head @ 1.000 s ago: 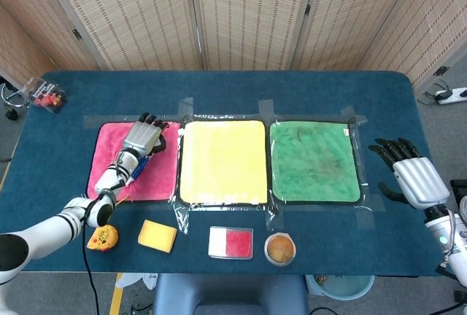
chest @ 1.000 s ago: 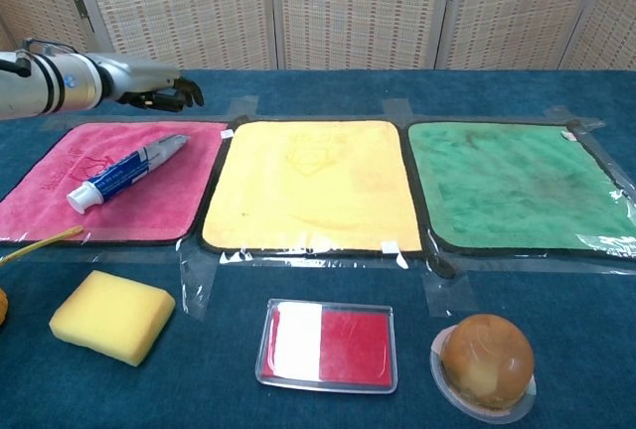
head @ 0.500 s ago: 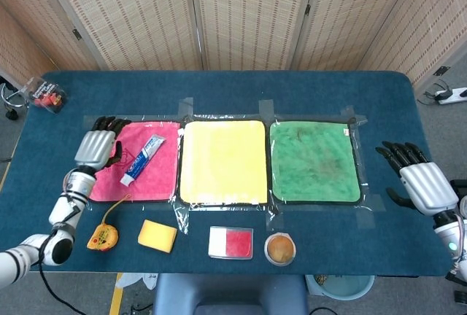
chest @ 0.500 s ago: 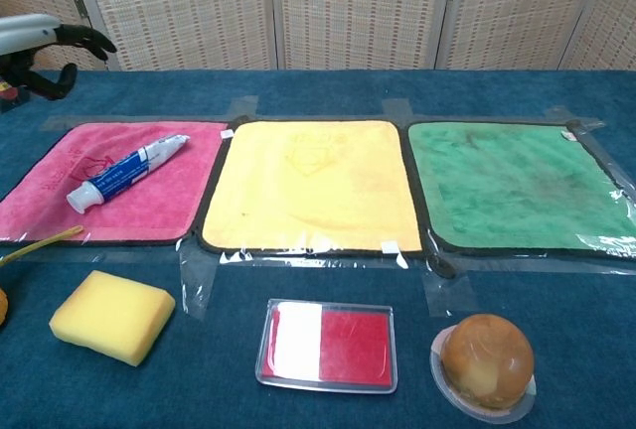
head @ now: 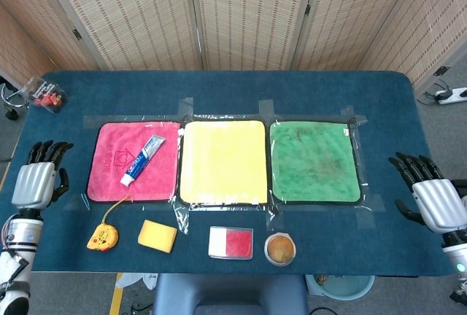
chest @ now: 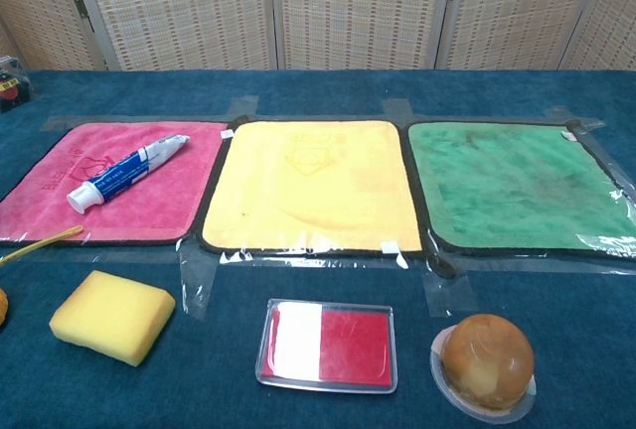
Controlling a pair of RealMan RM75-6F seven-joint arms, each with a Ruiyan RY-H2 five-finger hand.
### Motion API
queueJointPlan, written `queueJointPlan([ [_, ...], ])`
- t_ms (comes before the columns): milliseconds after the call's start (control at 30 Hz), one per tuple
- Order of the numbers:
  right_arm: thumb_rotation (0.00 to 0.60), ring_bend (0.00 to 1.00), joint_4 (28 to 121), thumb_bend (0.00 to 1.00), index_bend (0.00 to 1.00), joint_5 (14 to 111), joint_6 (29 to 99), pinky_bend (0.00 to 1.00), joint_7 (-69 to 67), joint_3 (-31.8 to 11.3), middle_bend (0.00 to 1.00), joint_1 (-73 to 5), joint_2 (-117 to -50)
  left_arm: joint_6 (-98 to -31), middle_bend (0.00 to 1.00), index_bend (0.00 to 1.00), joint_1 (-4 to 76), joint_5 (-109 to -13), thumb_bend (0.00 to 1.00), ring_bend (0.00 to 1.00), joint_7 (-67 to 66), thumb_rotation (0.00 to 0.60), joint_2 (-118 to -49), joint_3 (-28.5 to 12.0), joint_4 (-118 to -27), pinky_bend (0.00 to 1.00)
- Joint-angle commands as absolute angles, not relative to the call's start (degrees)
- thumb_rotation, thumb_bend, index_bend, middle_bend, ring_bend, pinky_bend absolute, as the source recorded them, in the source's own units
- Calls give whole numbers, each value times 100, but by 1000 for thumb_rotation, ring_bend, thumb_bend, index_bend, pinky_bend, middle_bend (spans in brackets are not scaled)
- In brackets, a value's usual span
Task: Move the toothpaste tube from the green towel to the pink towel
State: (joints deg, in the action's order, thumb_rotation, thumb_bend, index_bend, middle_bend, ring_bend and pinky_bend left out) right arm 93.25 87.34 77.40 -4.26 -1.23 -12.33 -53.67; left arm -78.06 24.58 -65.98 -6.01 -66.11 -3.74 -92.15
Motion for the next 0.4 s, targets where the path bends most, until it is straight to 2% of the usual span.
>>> queueJointPlan([
  [33,600,92,9311,383,74,8708,7982,68,-348,-115,82,-1056,-5429,-8296,179,192,2091,-6980,811,102,-566,600,-6583,-211,-9358,19],
  [200,600,92,9366,383,75,8706,8330,68,-288,-91,82,-796,-5473,-8981,179,192,1607,-7504,811,107,-581,600,-6755,-34,-9284,18],
  [400,600,93,9377,383,75,8762,8536,68,-315,-82,82,-634,-5511,-9350,179,212,1180,-7680,812,113,-735,600,-6678,63,-9570,15],
])
